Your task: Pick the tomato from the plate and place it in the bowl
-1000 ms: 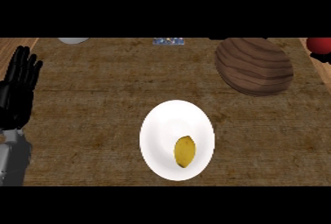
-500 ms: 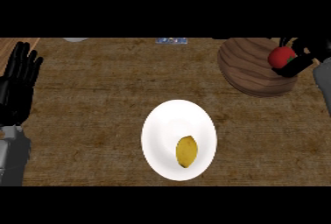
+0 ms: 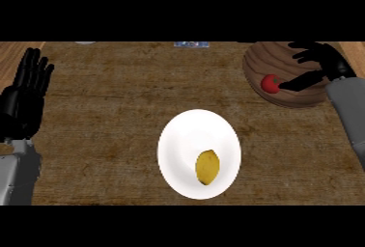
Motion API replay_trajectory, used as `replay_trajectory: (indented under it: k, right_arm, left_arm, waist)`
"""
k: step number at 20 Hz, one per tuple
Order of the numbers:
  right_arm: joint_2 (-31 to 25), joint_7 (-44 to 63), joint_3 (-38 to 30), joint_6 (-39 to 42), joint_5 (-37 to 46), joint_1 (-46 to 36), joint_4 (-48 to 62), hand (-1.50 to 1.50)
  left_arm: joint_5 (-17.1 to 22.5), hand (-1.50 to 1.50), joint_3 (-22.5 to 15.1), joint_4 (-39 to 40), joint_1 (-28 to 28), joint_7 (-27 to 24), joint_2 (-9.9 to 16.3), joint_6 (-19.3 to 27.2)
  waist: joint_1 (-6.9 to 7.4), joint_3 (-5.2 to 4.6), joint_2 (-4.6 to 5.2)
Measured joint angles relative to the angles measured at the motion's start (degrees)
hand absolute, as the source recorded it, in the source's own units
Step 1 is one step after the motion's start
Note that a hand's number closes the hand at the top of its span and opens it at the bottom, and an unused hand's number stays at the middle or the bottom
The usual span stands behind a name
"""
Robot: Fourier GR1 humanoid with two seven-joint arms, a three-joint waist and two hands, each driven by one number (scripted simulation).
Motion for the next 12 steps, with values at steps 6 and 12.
replay_trajectory:
  k: [6, 12]
  right_arm:
    - [-1.7, -6.5, -6.9, -5.2, -6.4, 0.2, 0.0, -1.5]
    - [-6.8, -9.7, -13.4, -8.4, -11.9, 1.5, 1.1, -1.5]
  left_arm:
    - [0.3, 0.0, 0.2, -1.1, 0.8, 0.4, 0.3, -0.5]
    - [0.3, 0.0, 0.2, -0.8, 1.2, -0.1, 0.1, -0.7]
  waist:
    - [0.18, 0.04, 0.04]
    - [-0.09, 0.05, 0.09]
